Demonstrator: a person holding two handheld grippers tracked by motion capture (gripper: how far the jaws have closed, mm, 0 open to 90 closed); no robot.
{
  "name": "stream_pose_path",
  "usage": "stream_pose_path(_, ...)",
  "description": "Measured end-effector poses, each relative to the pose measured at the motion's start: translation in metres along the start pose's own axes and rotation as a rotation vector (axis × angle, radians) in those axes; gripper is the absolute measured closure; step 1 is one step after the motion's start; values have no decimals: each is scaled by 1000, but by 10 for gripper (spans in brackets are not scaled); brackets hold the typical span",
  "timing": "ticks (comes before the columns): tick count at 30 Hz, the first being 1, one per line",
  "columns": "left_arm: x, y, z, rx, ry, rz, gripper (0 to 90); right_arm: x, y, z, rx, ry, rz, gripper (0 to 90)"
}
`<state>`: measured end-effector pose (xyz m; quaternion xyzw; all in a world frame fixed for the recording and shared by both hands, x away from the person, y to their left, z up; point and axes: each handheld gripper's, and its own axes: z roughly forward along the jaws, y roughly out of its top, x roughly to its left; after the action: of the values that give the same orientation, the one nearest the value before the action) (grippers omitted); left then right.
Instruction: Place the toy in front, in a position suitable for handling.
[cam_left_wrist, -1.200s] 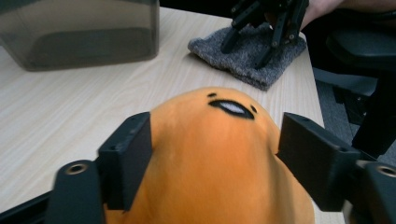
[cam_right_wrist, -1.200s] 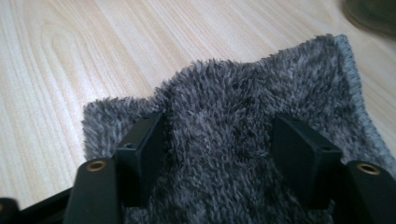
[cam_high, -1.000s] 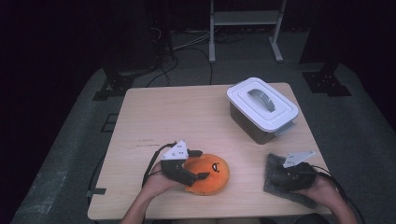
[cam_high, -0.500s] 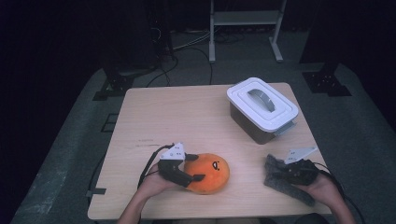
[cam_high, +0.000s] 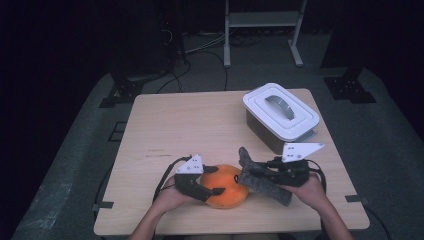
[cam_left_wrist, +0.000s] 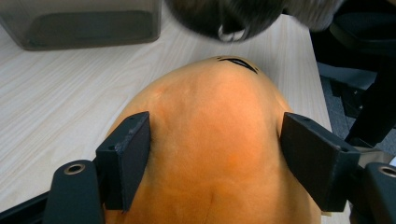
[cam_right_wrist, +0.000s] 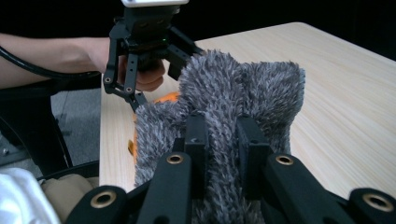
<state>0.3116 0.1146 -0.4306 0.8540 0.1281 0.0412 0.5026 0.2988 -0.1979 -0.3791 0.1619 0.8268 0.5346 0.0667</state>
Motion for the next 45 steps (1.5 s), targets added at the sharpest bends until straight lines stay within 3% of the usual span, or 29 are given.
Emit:
stream_pose_path(4, 0, -1, 1, -6, -3, 2, 254, 5, -10, 24, 39, 0, 8, 759)
stream_pose_path(8, -1, 0, 1, 4, 0, 4, 254, 7, -23, 36, 90, -24, -4, 739)
stream_pose_path(13, 1, -2, -1, 10, -12, 7, 254, 5, -32, 34, 71, -16, 26, 733)
stream_pose_path(23, 7, -7, -6, 14, -18, -20, 257, -1, -43, 29, 108, -8, 67, 736)
stream_pose_path(29, 6, -6, -4, 14, -15, -9, 257, 12, -26, 37, 29, 8, 35, 737)
stream_pose_path(31, 5, -6, -4, 16, -10, -9, 255, 19, -22, 44, 51, -11, -20, 736)
stream_pose_path(32, 5, -7, -4, 15, -11, -14, 255, 19, -22, 44, 51, -11, -20, 736)
stream_pose_path(38, 6, -4, -10, 14, -26, 4, 207, 5, -36, 38, 50, -16, 30, 735)
stream_pose_path(41, 7, -2, -17, 16, -35, 11, 201, 4, -39, 35, 59, -28, 32, 734)
stream_pose_path(43, 10, -3, -21, 14, -47, -5, 213, 2, -41, 33, 71, -40, 37, 734)
stream_pose_path(45, 12, -6, -22, 16, -47, -14, 287, 1, -42, 31, 83, -52, 41, 734)
